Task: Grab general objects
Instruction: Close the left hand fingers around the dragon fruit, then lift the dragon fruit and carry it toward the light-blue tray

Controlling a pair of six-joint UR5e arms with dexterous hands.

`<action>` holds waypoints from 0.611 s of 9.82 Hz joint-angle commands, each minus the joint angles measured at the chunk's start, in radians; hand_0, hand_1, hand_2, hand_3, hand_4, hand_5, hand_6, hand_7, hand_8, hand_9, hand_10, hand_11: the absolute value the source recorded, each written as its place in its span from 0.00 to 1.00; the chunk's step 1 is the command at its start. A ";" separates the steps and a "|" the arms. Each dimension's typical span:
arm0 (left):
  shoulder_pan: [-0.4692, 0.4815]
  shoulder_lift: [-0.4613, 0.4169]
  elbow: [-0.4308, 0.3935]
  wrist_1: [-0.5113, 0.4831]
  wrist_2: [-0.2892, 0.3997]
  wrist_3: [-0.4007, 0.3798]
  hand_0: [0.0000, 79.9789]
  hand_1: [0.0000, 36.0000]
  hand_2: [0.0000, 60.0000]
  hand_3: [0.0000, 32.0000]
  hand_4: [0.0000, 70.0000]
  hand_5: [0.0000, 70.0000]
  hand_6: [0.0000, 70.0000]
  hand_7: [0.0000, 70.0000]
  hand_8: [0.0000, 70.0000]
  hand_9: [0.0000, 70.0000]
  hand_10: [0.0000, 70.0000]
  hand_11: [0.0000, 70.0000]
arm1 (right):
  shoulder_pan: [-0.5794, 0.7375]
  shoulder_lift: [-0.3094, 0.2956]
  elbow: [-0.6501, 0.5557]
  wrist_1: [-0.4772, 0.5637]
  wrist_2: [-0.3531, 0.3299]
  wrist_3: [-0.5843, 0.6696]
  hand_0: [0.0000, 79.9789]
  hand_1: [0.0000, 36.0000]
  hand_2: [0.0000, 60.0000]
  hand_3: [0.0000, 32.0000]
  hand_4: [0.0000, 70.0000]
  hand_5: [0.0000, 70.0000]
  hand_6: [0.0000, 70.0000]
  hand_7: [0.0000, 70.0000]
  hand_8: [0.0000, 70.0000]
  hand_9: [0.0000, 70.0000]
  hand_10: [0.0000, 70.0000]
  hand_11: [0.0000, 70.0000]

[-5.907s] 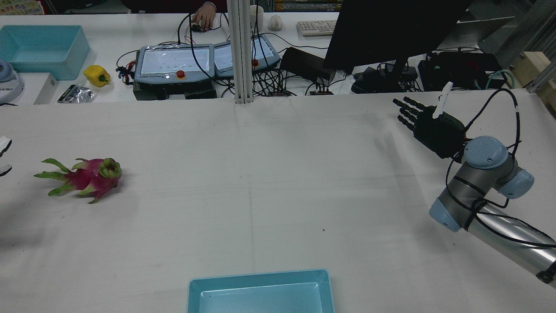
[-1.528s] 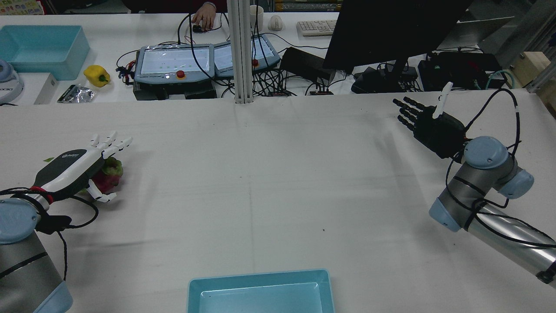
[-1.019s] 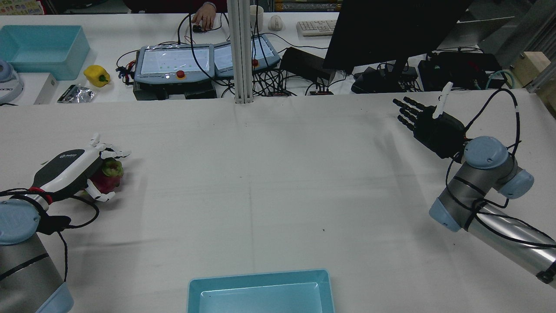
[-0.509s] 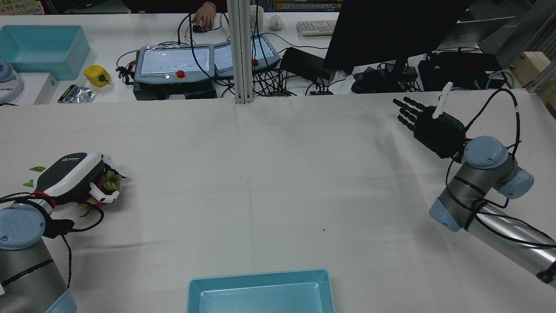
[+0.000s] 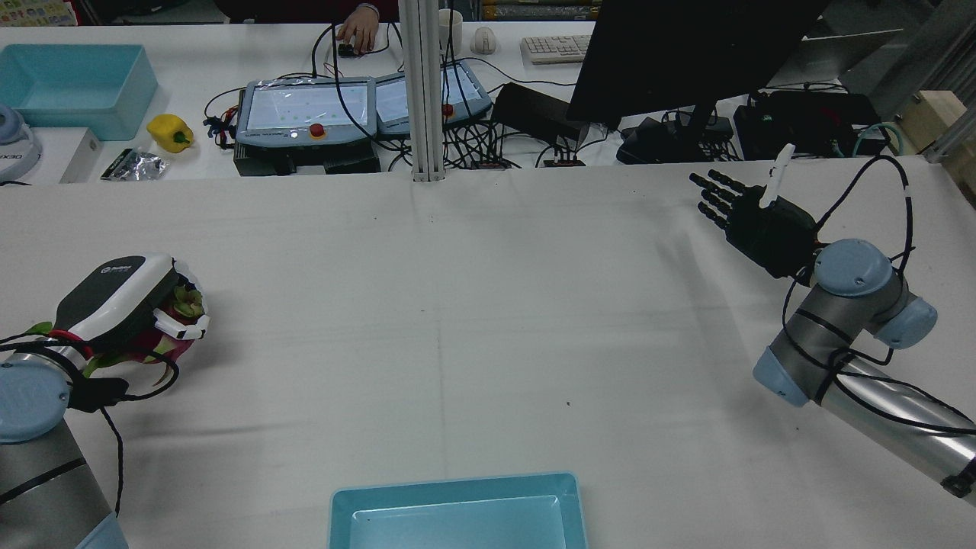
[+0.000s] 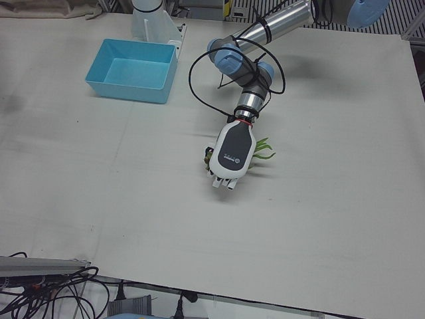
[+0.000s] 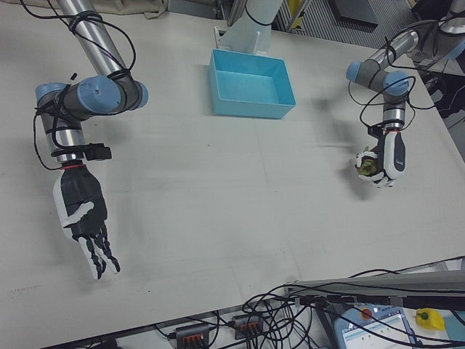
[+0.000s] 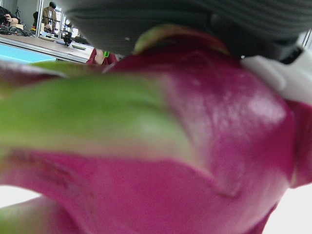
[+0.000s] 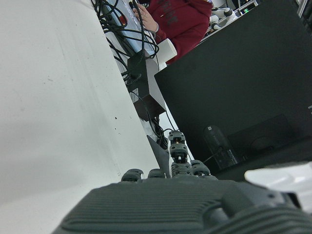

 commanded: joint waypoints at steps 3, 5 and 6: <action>0.048 0.006 -0.142 -0.002 -0.003 -0.001 0.43 0.00 0.86 0.00 1.00 1.00 1.00 1.00 1.00 1.00 1.00 1.00 | 0.000 0.000 0.000 0.000 0.000 0.000 0.00 0.00 0.00 0.00 0.00 0.00 0.00 0.00 0.00 0.00 0.00 0.00; 0.088 0.007 -0.215 -0.023 0.026 -0.004 0.47 0.00 0.56 0.00 1.00 1.00 1.00 1.00 1.00 1.00 1.00 1.00 | 0.000 0.000 0.000 0.000 0.000 0.000 0.00 0.00 0.00 0.00 0.00 0.00 0.00 0.00 0.00 0.00 0.00 0.00; 0.100 0.007 -0.230 -0.043 0.059 -0.004 0.48 0.00 0.61 0.00 1.00 1.00 1.00 1.00 1.00 1.00 1.00 1.00 | 0.000 0.000 0.000 0.000 0.000 0.000 0.00 0.00 0.00 0.00 0.00 0.00 0.00 0.00 0.00 0.00 0.00 0.00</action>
